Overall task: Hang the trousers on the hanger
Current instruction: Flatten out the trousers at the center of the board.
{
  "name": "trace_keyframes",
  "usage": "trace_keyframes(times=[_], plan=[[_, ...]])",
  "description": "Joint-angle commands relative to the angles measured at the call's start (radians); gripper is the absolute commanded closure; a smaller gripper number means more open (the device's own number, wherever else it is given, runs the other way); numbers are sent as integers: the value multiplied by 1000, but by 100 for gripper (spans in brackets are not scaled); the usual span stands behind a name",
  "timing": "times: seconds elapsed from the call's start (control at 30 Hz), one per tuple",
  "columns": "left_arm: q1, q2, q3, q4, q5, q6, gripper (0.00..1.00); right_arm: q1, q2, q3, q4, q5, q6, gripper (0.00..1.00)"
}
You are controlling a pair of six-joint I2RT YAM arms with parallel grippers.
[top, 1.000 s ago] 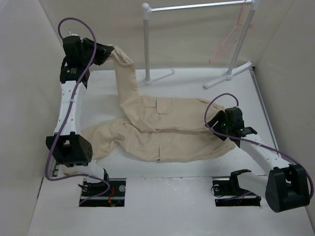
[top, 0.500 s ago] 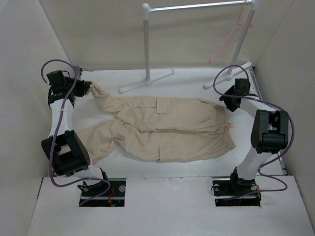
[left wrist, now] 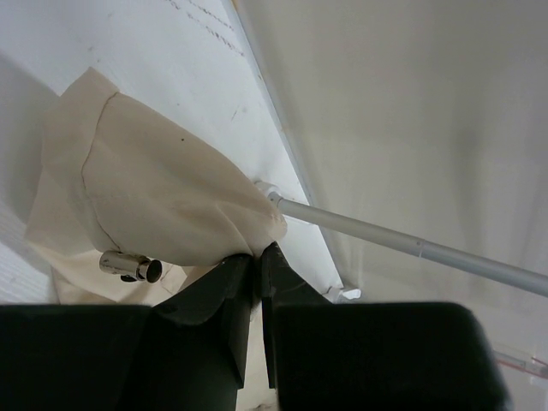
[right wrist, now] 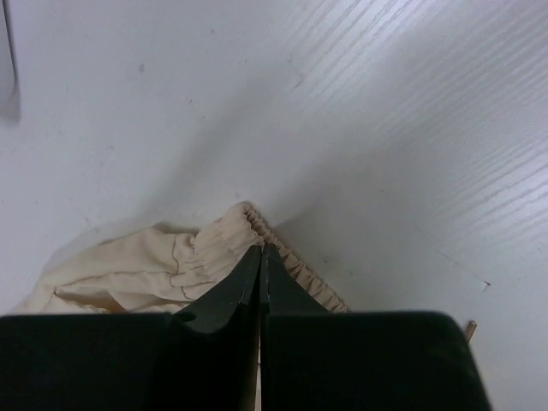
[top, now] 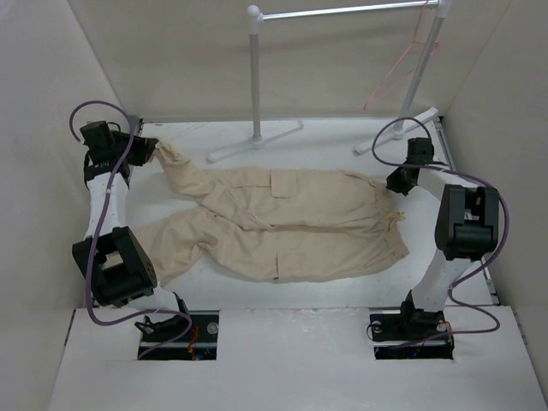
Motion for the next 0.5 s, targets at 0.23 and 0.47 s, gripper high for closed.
trace_keyframes(times=[0.23, 0.47], plan=[[-64, 28, 45, 91, 68, 63, 96, -216, -83, 152, 67, 74, 133, 97], [-41, 83, -22, 187, 153, 184, 96, -272, 5, 234, 113, 36, 198, 65]])
